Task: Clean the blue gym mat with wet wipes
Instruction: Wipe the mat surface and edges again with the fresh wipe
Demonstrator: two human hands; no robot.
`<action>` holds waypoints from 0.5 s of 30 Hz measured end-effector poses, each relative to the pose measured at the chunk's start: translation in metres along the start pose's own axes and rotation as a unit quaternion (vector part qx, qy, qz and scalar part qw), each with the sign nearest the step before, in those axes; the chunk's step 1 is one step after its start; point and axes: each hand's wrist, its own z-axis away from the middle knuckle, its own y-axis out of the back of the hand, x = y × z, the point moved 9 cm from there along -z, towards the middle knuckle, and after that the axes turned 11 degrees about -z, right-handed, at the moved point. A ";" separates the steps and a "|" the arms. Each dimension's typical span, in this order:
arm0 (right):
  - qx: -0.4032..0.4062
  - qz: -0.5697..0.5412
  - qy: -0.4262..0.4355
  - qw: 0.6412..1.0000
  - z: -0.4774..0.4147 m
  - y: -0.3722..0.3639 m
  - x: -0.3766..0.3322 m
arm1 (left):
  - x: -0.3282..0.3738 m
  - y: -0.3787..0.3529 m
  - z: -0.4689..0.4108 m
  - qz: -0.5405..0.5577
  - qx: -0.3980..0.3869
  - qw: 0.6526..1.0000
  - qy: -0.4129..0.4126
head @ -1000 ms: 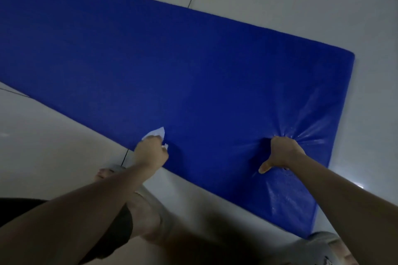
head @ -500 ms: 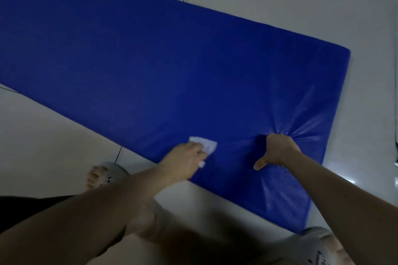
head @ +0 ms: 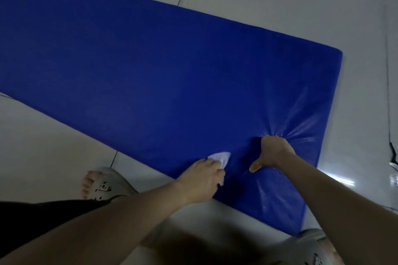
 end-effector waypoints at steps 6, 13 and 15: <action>0.014 -0.019 -0.004 1.000 0.007 -0.002 0.005 | 0.001 -0.012 0.013 -0.180 -0.055 0.975 -0.115; 0.038 -0.106 0.040 0.993 0.041 0.000 0.009 | 0.023 -0.016 0.026 -0.256 -0.067 0.937 -0.228; 0.035 -0.110 0.081 0.990 0.053 0.010 0.001 | 0.022 -0.013 0.026 -0.237 -0.076 0.940 -0.233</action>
